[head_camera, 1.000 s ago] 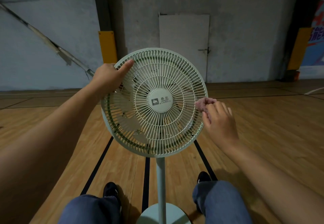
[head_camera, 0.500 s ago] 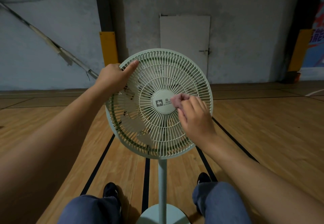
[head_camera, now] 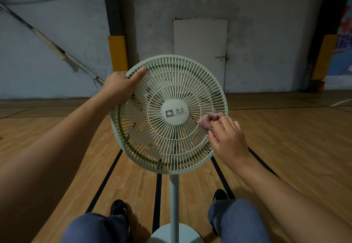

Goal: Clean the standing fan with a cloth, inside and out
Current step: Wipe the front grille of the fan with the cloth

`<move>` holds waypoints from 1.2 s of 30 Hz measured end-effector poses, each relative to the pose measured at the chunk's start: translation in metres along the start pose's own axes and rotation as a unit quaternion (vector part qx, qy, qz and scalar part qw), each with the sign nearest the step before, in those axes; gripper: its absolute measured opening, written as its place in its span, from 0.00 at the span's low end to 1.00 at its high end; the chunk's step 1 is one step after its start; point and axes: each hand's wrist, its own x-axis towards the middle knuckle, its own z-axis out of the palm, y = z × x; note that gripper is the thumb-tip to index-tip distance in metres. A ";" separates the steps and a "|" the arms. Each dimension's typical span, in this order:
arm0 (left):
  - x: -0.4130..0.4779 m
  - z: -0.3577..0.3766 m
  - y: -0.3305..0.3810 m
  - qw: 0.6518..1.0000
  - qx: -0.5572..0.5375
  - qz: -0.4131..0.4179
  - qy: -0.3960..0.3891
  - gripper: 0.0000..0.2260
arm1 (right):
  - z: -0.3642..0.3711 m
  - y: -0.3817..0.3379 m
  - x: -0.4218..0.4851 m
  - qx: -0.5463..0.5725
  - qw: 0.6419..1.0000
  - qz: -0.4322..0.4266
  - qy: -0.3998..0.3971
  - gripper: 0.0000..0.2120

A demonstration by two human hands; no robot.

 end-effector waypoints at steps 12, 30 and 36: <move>-0.003 0.000 0.008 1.000 -0.006 0.012 0.001 0.53 | -0.009 0.013 -0.016 -0.002 0.999 0.007 -0.032 0.07; -0.032 0.028 -0.050 0.988 -0.140 -0.041 0.053 0.32 | 0.007 -0.030 0.021 0.019 0.998 -0.041 -0.044 0.07; -0.076 0.064 -0.081 0.949 -0.264 -0.151 0.083 0.30 | 0.010 -0.013 -0.022 0.019 0.997 -0.038 -0.071 0.05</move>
